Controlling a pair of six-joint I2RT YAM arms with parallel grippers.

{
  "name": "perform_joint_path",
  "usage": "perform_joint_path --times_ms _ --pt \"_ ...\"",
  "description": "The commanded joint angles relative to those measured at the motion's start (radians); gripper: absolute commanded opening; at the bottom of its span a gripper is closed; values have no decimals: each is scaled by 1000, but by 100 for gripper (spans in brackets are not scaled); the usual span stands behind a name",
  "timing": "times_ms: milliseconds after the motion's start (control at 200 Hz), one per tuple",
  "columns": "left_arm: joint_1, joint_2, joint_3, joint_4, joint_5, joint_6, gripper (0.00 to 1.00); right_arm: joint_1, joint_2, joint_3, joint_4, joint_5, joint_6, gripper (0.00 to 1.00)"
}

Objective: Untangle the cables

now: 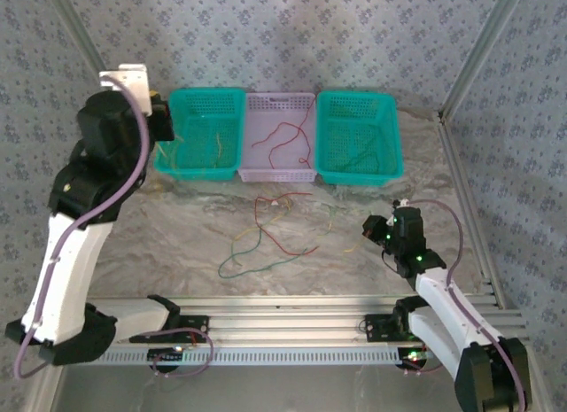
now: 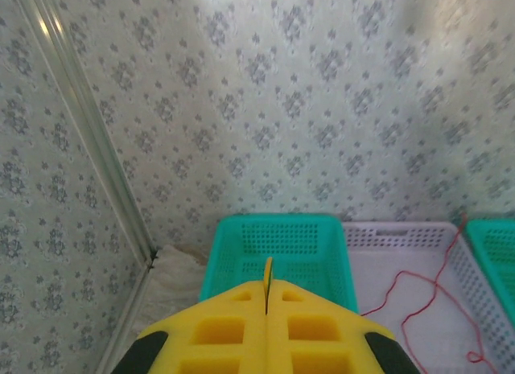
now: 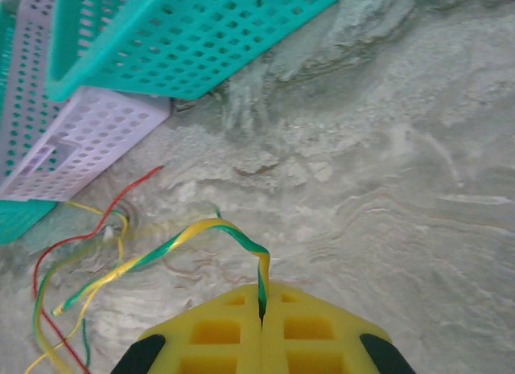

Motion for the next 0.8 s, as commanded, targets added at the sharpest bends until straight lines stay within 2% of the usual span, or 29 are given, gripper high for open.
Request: perform_joint_path --times_ms 0,340,520,655,799 --pt "44 14 16 103 12 18 0 17 -25 36 -17 -34 0 0" --pt "178 264 143 82 113 -57 0 31 -86 55 -69 -33 -5 0" --pt "223 395 147 98 149 -86 0 42 -140 98 -112 -54 -11 0" --pt "276 524 198 63 206 -139 0 70 -179 138 -144 -53 -41 0" --pt "292 654 243 71 234 -149 0 117 -193 171 -155 -60 -82 0"
